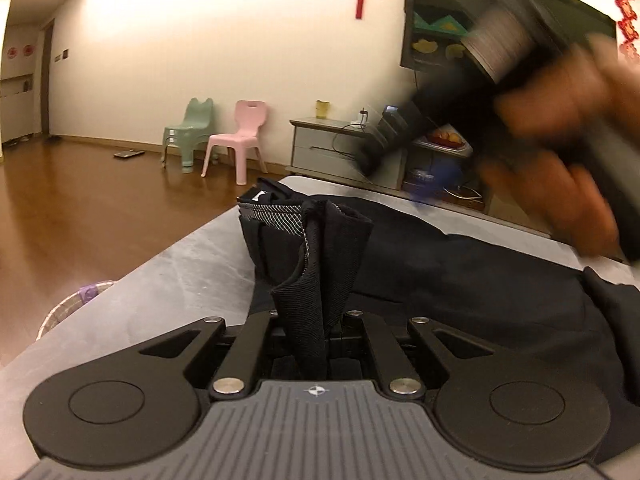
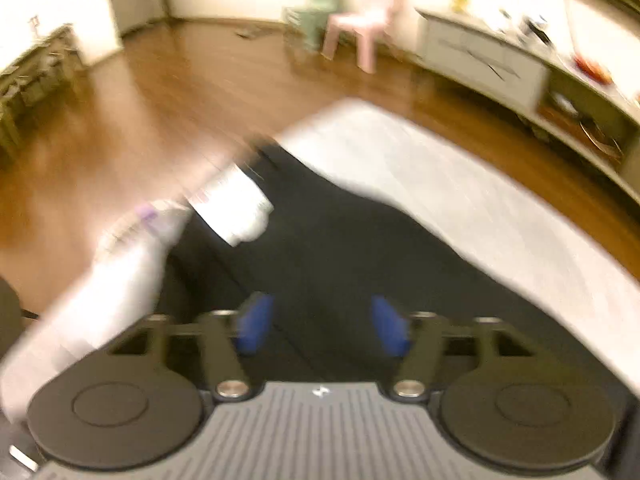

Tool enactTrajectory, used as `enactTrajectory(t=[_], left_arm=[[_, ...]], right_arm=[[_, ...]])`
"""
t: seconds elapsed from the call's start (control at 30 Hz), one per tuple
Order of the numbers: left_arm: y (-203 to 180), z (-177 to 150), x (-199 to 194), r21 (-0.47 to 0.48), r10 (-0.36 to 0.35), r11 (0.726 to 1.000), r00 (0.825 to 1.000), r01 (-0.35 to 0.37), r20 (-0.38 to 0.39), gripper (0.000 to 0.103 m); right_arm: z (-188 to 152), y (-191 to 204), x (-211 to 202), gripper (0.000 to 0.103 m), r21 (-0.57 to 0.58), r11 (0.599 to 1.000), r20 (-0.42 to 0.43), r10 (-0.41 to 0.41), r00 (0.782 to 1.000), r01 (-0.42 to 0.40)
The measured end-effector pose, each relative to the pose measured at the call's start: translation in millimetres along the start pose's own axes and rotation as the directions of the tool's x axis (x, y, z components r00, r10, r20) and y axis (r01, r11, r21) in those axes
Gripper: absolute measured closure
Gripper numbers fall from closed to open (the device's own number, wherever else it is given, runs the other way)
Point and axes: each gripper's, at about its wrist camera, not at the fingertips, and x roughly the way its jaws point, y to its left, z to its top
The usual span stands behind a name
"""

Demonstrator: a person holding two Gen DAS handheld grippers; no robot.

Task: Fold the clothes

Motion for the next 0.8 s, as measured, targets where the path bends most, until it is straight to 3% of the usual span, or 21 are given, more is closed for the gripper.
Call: enactTrajectory(t=[0.03,0.1,0.17,0.23,0.27,0.3,0.4,0.47,0.53,0.67,0.8], left_arm=[[-1.7,-1.0,0.3,0.011,0.001,1.000,1.000,-0.001,0.000,0.098],[-5.4,-3.2,-0.2,0.029,-0.001,1.000,1.000,0.001,-0.003,0.098],[-9.0,-5.0,-2.6,0.046,-0.009,0.999,1.000,0.009,-0.006,0.098],[-14.7,-7.3,-7.3,0.082,-0.003,0.997,1.000,0.002,0.009,0.098],[-16.7,-7.6,-11.6,0.097,-0.001,0.995,1.000,-0.002,0.029,0.098],[-18.3,-7.5,-16.4,0.109,-0.001,0.994,0.999,-0.005,0.052,0.098],[-36.1,-8.6,-34.9,0.149,-0.094,0.986,0.992,0.080,0.089,0.098],[-48.8,-9.4,-47.6,0.177,-0.163,0.974,0.981,0.142,0.108,0.098],[-71.6,-17.5,-55.2,0.219,-0.239,0.952,0.967,0.216,0.085,0.098],[-117.2,-42.0,-57.0,0.295,-0.344,0.895,0.939,0.335,-0.022,0.097],[-142.2,-63.2,-55.4,0.344,-0.393,0.846,0.913,0.407,-0.115,0.096]], right_arm=[[12.1,14.7,6.4,0.024,-0.035,0.999,-0.007,0.035,0.999,-0.035],[25.8,46.6,38.3,0.013,-0.138,0.988,-0.100,0.055,0.993,-0.069],[27.2,74.1,78.5,0.019,-0.248,0.967,-0.212,0.000,0.977,-0.054],[19.8,84.8,116.6,0.080,-0.327,0.945,-0.286,-0.082,0.955,-0.017],[16.7,87.6,130.2,0.093,-0.355,0.935,-0.298,-0.113,0.948,0.000],[14.8,82.6,126.5,0.095,-0.341,0.940,-0.259,-0.105,0.960,0.011],[4.3,46.1,80.3,0.095,-0.187,0.982,-0.119,-0.030,0.992,0.007],[-15.1,6.7,40.1,0.095,-0.041,0.999,-0.032,0.005,0.999,-0.006],[-55.3,-34.7,12.6,0.095,0.100,0.995,0.015,0.010,1.000,-0.012],[-145.5,-111.0,5.3,0.095,0.371,0.928,0.055,0.022,0.998,-0.040],[-207.2,-151.3,32.5,0.094,0.498,0.866,0.055,0.022,0.998,-0.047]])
